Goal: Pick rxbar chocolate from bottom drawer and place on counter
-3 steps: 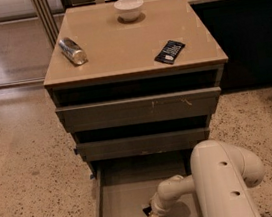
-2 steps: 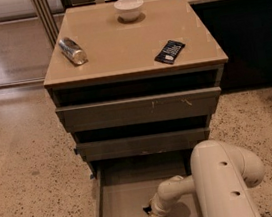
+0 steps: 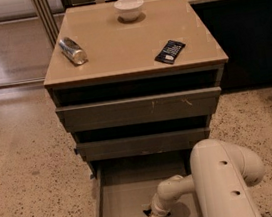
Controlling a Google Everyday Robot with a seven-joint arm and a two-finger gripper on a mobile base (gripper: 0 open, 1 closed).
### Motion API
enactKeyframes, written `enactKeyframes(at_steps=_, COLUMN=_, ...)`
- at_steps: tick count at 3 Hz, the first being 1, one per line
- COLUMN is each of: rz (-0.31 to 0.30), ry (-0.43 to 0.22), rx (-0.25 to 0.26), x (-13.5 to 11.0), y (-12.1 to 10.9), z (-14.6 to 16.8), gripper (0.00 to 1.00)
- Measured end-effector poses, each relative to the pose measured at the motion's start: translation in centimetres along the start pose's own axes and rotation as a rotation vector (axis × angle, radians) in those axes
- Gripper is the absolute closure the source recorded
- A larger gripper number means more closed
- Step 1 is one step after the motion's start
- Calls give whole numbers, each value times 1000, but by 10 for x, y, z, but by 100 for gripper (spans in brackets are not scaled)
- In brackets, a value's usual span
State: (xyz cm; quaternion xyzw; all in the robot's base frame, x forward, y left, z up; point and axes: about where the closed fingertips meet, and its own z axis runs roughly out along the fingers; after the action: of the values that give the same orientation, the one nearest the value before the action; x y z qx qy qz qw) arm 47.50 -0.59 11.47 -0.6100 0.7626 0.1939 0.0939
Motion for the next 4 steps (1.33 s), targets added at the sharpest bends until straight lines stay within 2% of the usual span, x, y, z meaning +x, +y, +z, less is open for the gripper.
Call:
enactKeyframes(at_steps=1, rz=-4, ry=-44, rx=-19, x=-11, y=3, z=-43, gripper=100)
enactKeyframes(at_steps=2, rz=-30, ry=-157, rx=-47, x=-37, y=11, z=-141, gripper=100)
enactKeyframes(at_steps=3, rz=-53, ry=-233, rx=-59, x=-51, y=15, z=-214, gripper=100)
enactKeyframes(at_steps=4, rz=-92, ry=-270, rx=-43, x=-67, y=21, z=-275, gripper=100)
